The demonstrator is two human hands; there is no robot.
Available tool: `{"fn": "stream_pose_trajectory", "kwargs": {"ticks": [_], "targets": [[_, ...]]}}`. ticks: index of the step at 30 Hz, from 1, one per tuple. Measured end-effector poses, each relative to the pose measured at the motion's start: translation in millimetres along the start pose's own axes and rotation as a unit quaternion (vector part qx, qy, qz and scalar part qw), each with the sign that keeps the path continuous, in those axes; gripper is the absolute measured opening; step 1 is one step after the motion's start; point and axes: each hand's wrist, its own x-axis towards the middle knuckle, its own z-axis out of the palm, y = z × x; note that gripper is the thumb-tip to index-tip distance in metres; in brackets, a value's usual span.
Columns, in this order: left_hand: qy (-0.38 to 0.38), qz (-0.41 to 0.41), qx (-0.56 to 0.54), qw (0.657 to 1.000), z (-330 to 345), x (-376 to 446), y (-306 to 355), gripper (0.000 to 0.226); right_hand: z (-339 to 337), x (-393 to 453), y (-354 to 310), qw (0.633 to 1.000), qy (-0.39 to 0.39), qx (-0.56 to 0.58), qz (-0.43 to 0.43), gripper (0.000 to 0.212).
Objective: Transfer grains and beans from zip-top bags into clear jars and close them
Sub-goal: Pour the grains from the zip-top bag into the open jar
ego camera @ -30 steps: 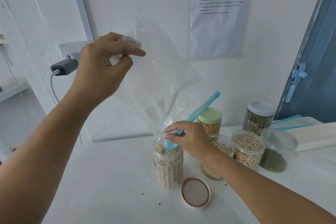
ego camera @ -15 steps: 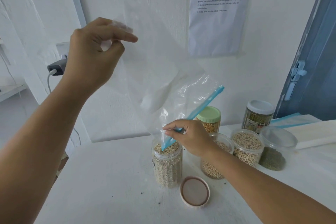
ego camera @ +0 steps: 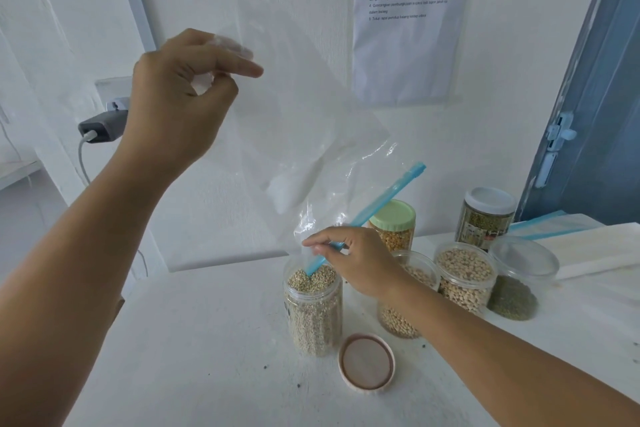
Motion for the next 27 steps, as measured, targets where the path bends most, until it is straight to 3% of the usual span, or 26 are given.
{"fn": "stream_pose_trajectory", "kwargs": {"ticks": [6, 12, 18, 22, 27], "targets": [[-0.006, -0.006, -0.001, 1.0, 4.5, -6.0, -2.6, 0.038, 2.6, 0.6, -2.0, 1.0, -0.017, -0.016, 0.007, 0.023], [-0.008, -0.02, -0.014, 1.0, 13.4, -8.9, -2.3, 0.038, 1.7, -1.0, 2.4, 1.0, 0.023, -0.005, -0.003, 0.011], [-0.009, -0.02, -0.014, 1.0, 15.7, -10.4, -4.6, 0.037, 0.7, -3.2, 2.1, 1.0, -0.009, 0.001, 0.004, 0.021], [0.0, -0.017, -0.009, 1.0, 9.3, -5.2, -5.1, 0.037, 3.7, 0.6, 2.2, 0.997, 0.064, 0.028, -0.021, 0.01], [0.038, -0.009, -0.013, 0.999, -9.1, 15.0, -3.6, 0.037, -2.0, 5.0, 2.5, 0.995, 0.036, 0.087, -0.026, 0.026]]}}
